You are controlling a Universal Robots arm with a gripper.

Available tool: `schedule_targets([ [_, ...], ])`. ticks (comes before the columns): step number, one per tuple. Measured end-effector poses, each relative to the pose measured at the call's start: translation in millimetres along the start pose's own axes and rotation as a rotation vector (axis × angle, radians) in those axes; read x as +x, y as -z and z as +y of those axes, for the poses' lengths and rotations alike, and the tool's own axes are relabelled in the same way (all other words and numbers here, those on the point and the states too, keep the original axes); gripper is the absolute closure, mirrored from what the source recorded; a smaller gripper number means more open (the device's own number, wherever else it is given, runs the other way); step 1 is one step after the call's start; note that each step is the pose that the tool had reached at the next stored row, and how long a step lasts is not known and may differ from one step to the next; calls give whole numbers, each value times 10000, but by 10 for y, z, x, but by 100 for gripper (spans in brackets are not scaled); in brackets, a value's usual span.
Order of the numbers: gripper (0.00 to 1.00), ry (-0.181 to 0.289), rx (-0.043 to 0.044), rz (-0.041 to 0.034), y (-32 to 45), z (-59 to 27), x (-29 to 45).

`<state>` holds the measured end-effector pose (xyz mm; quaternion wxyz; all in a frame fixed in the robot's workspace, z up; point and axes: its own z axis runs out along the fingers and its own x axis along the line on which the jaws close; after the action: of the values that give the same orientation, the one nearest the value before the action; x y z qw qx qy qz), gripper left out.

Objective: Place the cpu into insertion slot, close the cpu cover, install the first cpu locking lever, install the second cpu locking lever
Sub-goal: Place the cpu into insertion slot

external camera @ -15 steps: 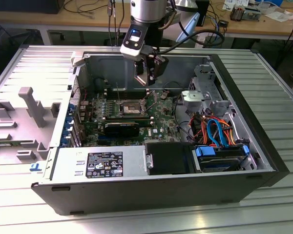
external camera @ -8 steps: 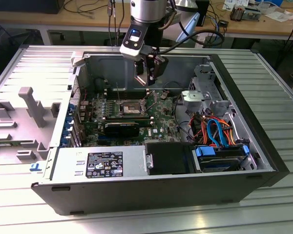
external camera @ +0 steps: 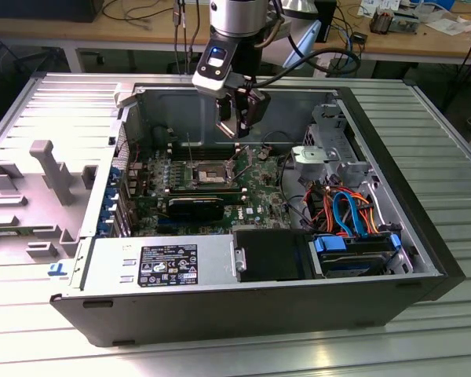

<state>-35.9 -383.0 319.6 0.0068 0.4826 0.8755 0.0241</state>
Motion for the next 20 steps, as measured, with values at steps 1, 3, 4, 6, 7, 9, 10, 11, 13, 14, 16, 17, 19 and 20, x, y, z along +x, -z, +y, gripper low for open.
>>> schedule_targets([
  [1,46,-3,0,0,0,0,0],
  [3,46,-9,1,-1,0,0,0],
  [4,46,-11,1,-1,0,0,0],
  [6,46,-21,0,-1,-1,0,0],
  [7,46,-22,0,-1,-1,0,0],
  [9,46,-25,0,-1,-2,1,-1],
  [10,46,-28,0,-2,-2,1,-1],
  [11,46,-32,0,-2,-2,1,-1],
  [13,46,-46,0,-2,-2,1,-1],
  [14,46,-53,0,-3,-2,2,-1],
  [16,46,-77,-1,-4,-3,1,-1],
  [17,46,-88,0,-5,-3,1,-1],
  [19,46,-110,-1,-6,-4,1,-1],
  [20,46,-121,-1,-6,-5,1,-1],
])
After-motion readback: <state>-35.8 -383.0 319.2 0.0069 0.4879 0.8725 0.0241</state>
